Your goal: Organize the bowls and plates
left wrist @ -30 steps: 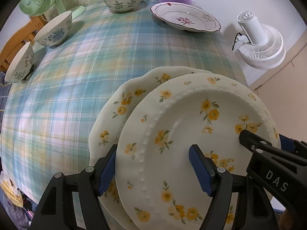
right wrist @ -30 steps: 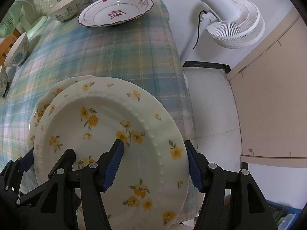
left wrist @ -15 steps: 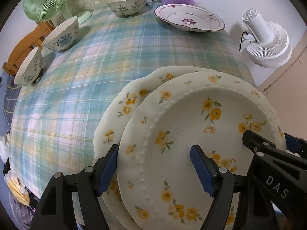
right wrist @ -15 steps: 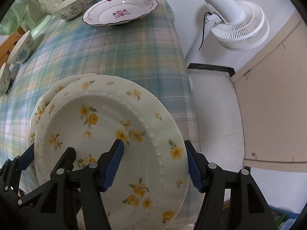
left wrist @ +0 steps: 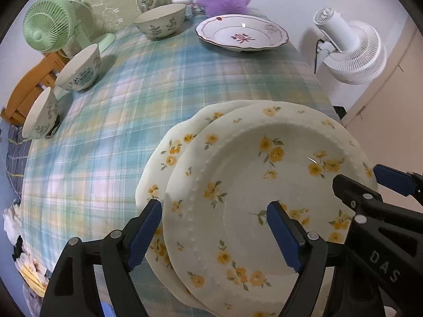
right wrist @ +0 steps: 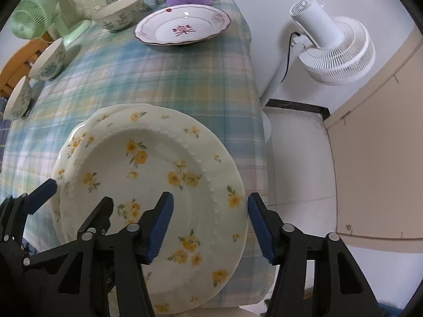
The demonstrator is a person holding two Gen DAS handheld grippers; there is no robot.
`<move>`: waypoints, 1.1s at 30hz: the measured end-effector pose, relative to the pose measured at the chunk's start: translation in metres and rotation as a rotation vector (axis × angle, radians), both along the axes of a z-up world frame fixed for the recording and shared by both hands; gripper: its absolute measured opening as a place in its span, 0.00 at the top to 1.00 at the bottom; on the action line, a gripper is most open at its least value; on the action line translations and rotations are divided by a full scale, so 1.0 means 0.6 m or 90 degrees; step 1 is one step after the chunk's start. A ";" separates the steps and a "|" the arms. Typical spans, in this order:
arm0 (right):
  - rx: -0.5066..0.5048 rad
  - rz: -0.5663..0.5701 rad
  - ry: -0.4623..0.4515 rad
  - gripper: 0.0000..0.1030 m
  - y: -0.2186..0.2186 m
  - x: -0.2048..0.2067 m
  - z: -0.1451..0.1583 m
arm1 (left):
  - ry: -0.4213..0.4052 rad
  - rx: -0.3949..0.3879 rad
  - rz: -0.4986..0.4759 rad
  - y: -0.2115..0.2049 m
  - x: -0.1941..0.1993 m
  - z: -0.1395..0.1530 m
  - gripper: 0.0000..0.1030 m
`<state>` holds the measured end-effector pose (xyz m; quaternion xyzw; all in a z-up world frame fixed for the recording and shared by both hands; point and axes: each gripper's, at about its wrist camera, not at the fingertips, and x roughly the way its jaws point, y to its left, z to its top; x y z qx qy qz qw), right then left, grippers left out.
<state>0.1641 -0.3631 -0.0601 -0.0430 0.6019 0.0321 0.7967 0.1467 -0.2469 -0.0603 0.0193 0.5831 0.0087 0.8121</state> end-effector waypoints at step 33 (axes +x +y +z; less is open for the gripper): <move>-0.002 -0.073 -0.014 0.34 0.040 0.008 0.000 | 0.013 -0.027 -0.070 0.047 0.016 0.017 0.17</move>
